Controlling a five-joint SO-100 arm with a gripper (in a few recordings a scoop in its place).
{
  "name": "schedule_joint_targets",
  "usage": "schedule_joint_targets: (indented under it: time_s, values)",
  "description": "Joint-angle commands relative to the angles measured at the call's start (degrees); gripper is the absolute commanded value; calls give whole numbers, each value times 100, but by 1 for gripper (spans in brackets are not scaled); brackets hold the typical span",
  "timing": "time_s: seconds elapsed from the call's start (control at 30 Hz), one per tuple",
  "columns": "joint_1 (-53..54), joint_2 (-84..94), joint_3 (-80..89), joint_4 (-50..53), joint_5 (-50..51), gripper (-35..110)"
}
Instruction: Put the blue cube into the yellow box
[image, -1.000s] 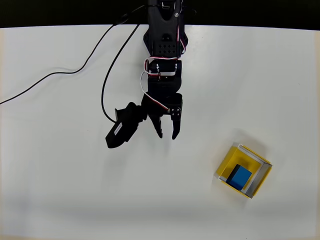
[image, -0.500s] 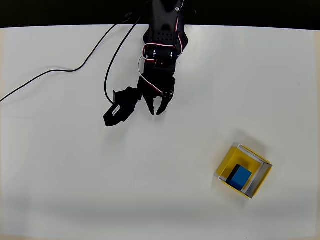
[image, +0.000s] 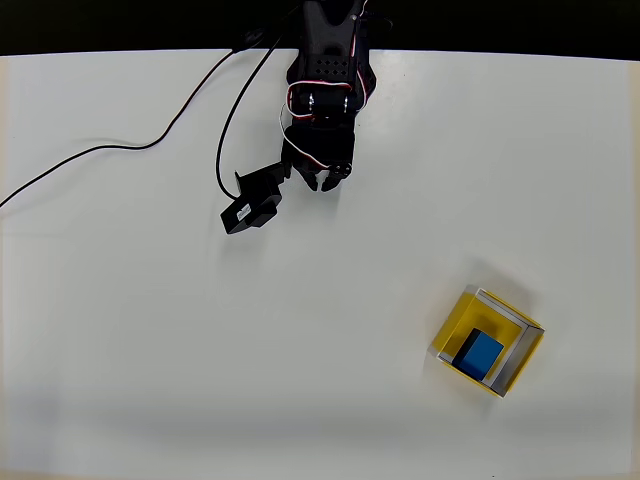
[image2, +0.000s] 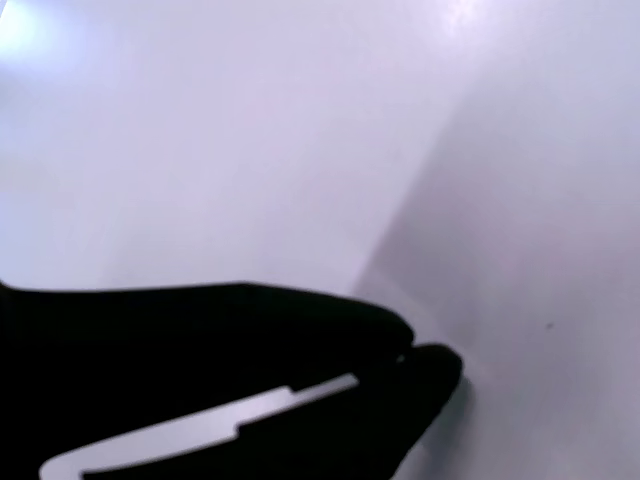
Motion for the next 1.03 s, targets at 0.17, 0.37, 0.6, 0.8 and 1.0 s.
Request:
schedule_joint_targets:
  time_s: [0.17, 0.37, 0.6, 0.8, 1.0]
  values:
    - [-44, 167, 149, 18, 352, 0]
    - [-62, 149, 149, 9, 352, 0]
    - [-62, 149, 149, 9, 352, 0]
    - [-62, 149, 149, 0, 352, 0]
    - [-62, 149, 149, 0, 352, 0]
